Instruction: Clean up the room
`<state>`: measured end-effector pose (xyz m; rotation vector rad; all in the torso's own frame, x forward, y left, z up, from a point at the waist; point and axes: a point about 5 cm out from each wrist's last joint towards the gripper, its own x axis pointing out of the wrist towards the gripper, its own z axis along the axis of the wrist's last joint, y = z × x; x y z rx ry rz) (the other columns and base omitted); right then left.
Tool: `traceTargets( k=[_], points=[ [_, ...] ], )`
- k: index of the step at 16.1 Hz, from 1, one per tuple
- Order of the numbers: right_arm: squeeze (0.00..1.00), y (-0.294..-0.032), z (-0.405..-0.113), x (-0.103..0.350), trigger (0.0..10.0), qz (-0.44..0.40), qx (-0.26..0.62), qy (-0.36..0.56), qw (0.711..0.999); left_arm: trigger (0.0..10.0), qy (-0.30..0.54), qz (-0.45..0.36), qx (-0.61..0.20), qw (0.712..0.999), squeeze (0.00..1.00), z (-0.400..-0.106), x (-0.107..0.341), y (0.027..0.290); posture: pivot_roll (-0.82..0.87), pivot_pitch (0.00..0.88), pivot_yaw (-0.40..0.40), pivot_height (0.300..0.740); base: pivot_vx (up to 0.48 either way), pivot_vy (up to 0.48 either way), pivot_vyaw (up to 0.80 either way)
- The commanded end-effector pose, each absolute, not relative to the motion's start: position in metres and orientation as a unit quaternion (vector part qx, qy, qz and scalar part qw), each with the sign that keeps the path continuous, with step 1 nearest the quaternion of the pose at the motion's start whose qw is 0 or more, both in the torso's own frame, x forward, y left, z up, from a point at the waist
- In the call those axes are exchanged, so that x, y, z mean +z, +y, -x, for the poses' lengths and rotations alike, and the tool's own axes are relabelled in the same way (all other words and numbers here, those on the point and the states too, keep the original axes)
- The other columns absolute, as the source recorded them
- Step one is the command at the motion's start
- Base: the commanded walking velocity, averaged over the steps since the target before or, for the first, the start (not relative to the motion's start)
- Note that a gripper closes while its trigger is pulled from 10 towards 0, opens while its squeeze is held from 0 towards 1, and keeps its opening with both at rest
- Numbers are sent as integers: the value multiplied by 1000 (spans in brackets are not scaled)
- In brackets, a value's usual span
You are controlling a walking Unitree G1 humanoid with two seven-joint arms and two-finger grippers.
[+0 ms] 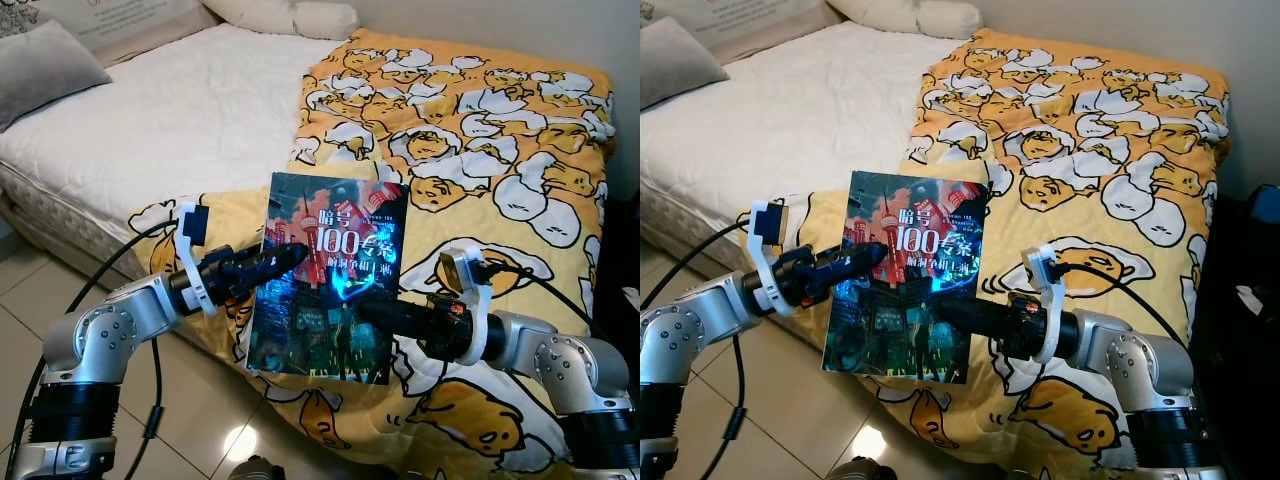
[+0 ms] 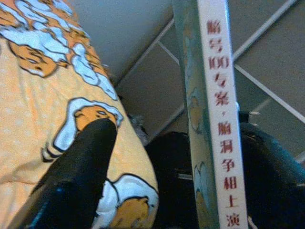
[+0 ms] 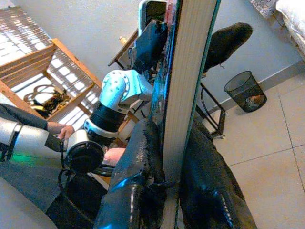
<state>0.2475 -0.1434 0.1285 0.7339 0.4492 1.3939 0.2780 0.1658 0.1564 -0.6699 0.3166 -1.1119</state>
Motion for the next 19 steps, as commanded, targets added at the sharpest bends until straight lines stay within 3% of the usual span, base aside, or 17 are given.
traceTargets(
  k=[1, 11, 15, 16, 17, 18, 19],
  points=[
    [0, -137, -246, 140, 0, -324, 646, 180, 667, 0, 153, 319, -532, 769, 0, -276, 158, 164, -31, 0, 78, 740, 0, 0, 0],
    [0, -137, -248, 140, 0, -325, 641, 178, 672, 0, 163, 359, -569, 722, 0, -262, 163, 162, -34, 0, 79, 740, 0, 0, 0],
    [0, -133, -250, 139, 0, -327, 641, 176, 671, 0, 167, 359, -569, 721, 0, -259, 163, 163, -28, 0, 76, 740, 0, 0, 0],
    [0, -132, -251, 140, 3333, -324, 641, 174, 674, 0, 168, 356, -568, 722, 0, -258, 162, 163, -27, 0, 72, 740, 0, 0, 0],
    [0, -132, -252, 140, 10000, -322, 639, 174, 677, 0, 169, 352, -566, 725, 0, -259, 162, 164, -22, 0, 68, 740, 0, 0, 0],
    [0, -132, -252, 138, 10000, -322, 638, 180, 676, 0, 166, 339, -555, 741, 0, -261, 162, 166, -16, 0, 61, 740, 0, 0, 0],
    [659, -132, -253, 136, 10000, -324, 633, 186, 678, 0, 160, 327, -542, 757, 0, -262, 162, 170, -20, 0, 60, 740, 0, 0, 0]
  ],
)
